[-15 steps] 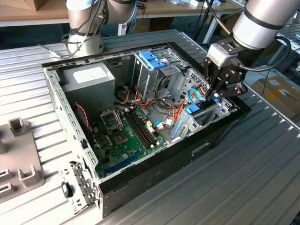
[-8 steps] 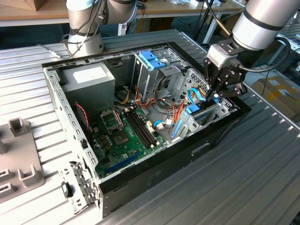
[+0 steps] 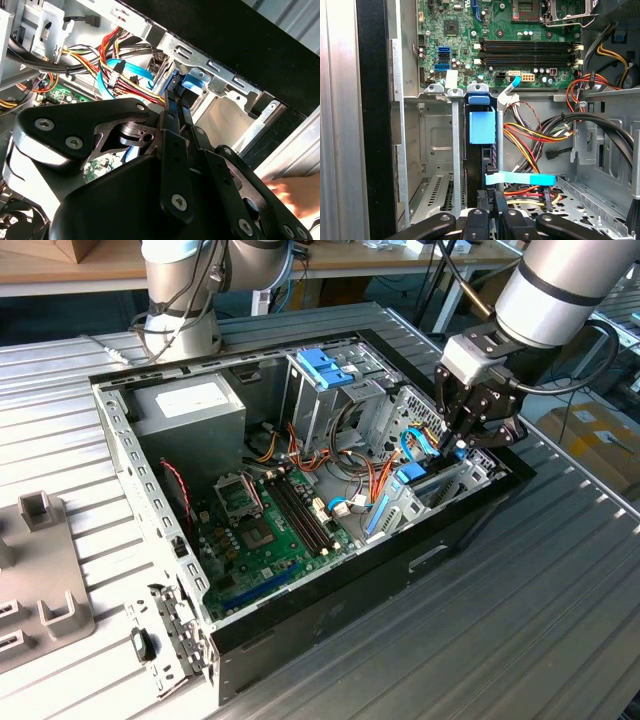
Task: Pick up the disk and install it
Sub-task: 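Insert the second disk wire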
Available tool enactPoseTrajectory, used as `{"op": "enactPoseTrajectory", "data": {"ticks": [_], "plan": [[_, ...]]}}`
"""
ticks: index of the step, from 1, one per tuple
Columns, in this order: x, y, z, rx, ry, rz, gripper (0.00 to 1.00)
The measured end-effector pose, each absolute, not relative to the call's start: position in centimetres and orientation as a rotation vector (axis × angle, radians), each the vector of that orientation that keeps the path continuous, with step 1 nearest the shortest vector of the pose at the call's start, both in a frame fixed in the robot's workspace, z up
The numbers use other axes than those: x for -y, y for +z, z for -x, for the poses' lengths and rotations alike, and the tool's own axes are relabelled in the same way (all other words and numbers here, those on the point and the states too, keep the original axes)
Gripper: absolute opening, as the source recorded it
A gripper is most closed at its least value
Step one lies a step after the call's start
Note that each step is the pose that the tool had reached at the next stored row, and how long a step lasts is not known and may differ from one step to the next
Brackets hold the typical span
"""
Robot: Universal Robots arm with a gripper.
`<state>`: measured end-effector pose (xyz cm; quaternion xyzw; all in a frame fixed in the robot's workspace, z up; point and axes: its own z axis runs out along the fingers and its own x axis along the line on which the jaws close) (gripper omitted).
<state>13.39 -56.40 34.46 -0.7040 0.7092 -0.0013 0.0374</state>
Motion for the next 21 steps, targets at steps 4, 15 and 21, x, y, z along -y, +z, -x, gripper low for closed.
{"op": "enactPoseTrajectory", "data": {"ticks": [4, 15, 21], "plan": [[56.4, 34.52, -13.4, -2.176, -0.004, 2.161, 0.17], [56.4, 34.65, -13.37, -2.172, 0.005, 2.156, 0.17], [56.42, 34.51, -13.33, -2.172, 0.005, 2.156, 0.17]]}}
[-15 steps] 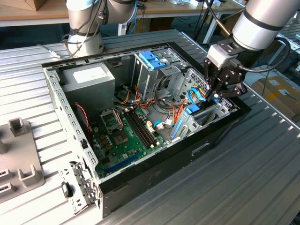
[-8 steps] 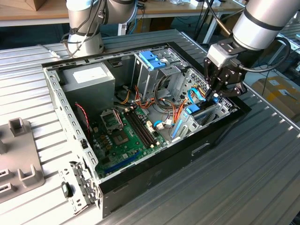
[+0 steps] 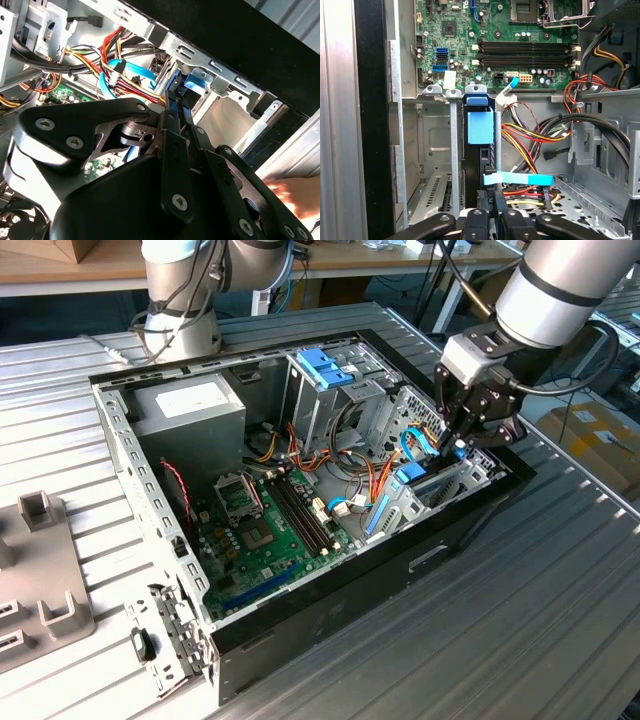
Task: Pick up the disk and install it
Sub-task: 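Insert the second disk wire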
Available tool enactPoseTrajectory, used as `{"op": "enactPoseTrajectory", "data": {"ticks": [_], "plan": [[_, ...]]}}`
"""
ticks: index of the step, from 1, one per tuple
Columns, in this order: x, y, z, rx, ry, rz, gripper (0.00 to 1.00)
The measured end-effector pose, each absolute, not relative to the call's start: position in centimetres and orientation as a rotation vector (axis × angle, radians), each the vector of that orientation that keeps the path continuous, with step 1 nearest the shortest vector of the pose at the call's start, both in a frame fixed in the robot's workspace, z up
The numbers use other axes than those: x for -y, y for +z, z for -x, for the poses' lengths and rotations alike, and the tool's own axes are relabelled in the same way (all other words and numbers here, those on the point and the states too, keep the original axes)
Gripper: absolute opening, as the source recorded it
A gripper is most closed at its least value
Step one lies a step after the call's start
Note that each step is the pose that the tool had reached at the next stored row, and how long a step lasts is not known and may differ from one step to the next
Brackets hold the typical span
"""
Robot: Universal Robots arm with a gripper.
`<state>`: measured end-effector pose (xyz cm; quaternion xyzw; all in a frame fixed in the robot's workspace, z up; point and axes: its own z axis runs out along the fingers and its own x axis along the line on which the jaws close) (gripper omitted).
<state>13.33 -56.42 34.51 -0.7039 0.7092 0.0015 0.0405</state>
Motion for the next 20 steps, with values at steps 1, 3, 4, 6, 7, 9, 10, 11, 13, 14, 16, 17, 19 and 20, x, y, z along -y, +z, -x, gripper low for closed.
{"op": "enactPoseTrajectory", "data": {"ticks": [1, 3, 4, 6, 7, 9, 10, 11, 13, 14, 16, 17, 19, 20], "plan": [[56.42, 34.47, -13.32, -2.172, 0.004, 2.156, 0.17], [56.42, 34.32, -13.31, -2.172, 0.005, 2.156, 0.17], [56.42, 34.29, -13.31, -2.172, 0.005, 2.156, 0.17], [56.42, 34.29, -13.31, -2.172, 0.004, 2.156, 0.17], [56.42, 34.29, -13.31, -2.172, 0.005, 2.156, 0.17], [56.41, 34.22, -13.31, -2.172, 0.005, 2.156, 0.17], [56.42, 34.1, -13.31, -2.172, 0.005, 2.156, 0.17], [56.42, 33.99, -13.3, -2.172, 0.004, 2.156, 0.17], [56.42, 33.86, -13.29, -2.173, 0.004, 2.156, 0.17], [56.42, 33.83, -13.28, -2.173, 0.004, 2.156, 0.17], [56.42, 33.81, -13.29, -2.172, 0.004, 2.156, 0.17], [56.42, 33.8, -13.29, -2.172, 0.004, 2.156, 0.17], [56.42, 33.74, -13.29, -2.172, 0.005, 2.156, 0.24], [56.42, 33.77, -13.29, -2.172, 0.004, 2.156, 0.3]]}}
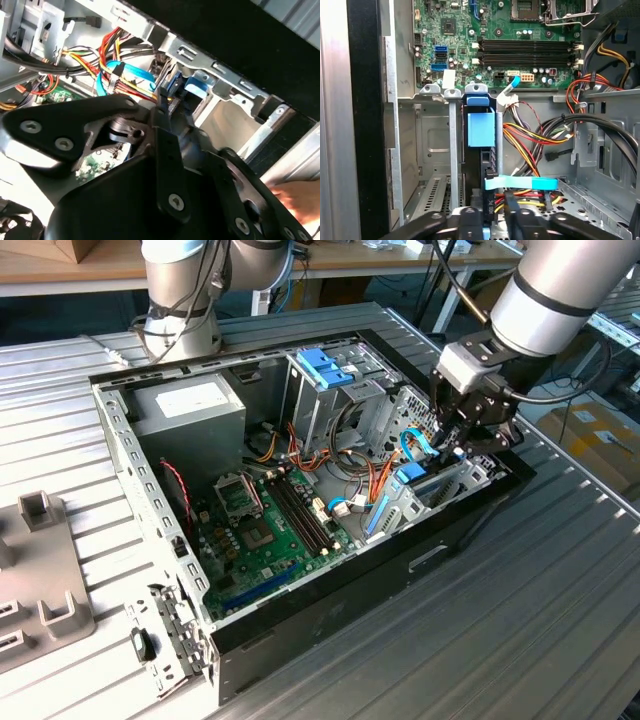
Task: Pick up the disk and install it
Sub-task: 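Insert the second disk wire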
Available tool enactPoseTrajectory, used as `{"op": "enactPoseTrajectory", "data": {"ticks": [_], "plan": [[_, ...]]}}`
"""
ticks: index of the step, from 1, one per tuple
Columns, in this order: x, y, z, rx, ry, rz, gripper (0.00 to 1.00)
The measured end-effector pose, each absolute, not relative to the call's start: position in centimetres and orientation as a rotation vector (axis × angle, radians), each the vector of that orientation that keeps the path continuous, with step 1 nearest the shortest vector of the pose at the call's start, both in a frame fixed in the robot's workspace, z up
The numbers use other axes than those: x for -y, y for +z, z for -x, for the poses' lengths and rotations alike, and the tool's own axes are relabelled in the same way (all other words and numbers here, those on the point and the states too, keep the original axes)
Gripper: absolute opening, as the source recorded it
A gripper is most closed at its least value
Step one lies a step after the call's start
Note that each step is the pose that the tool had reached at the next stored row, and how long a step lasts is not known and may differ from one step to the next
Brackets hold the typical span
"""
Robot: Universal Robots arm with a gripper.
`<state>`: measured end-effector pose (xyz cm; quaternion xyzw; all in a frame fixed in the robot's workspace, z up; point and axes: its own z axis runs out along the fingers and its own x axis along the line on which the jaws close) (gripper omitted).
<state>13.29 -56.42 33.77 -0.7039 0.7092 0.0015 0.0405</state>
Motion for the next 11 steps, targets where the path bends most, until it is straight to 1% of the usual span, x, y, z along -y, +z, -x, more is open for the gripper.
{"op": "enactPoseTrajectory", "data": {"ticks": [2, 11], "plan": [[56.4, 33.8, -13.3, -2.172, 0.004, 2.156, 0.42], [56.4, 36.3, -13.3, -2.172, 0.004, 2.156, 0.42]]}}
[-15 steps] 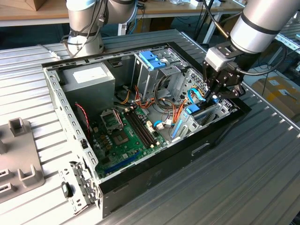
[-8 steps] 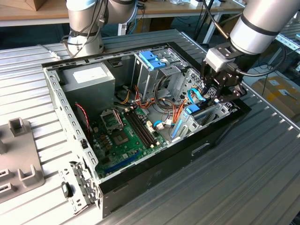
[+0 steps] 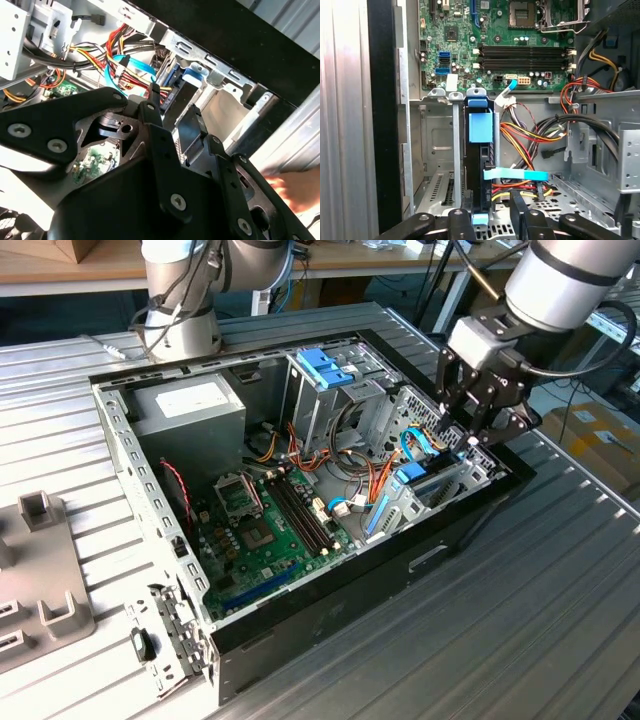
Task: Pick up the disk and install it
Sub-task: 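Insert the second disk wire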
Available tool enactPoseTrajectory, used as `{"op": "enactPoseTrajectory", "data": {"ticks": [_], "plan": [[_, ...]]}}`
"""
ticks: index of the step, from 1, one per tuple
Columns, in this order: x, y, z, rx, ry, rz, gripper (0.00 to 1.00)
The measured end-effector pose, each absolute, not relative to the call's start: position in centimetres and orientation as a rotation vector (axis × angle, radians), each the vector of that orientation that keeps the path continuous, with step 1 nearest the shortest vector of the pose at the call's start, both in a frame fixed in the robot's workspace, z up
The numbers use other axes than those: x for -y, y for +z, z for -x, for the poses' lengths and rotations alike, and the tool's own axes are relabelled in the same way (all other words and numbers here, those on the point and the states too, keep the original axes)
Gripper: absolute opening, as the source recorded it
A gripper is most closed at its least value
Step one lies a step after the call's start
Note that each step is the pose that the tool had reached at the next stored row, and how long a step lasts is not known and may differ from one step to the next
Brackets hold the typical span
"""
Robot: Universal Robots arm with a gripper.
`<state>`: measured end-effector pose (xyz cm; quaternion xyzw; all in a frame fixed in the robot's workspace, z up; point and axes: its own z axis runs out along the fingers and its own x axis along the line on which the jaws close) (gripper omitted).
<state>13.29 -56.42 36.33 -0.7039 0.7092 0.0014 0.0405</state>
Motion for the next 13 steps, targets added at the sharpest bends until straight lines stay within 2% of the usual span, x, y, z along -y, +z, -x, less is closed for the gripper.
{"op": "enactPoseTrajectory", "data": {"ticks": [13], "plan": [[56.42, 36.5, -12.93, -2.173, 0.003, 2.157, 0.42]]}}
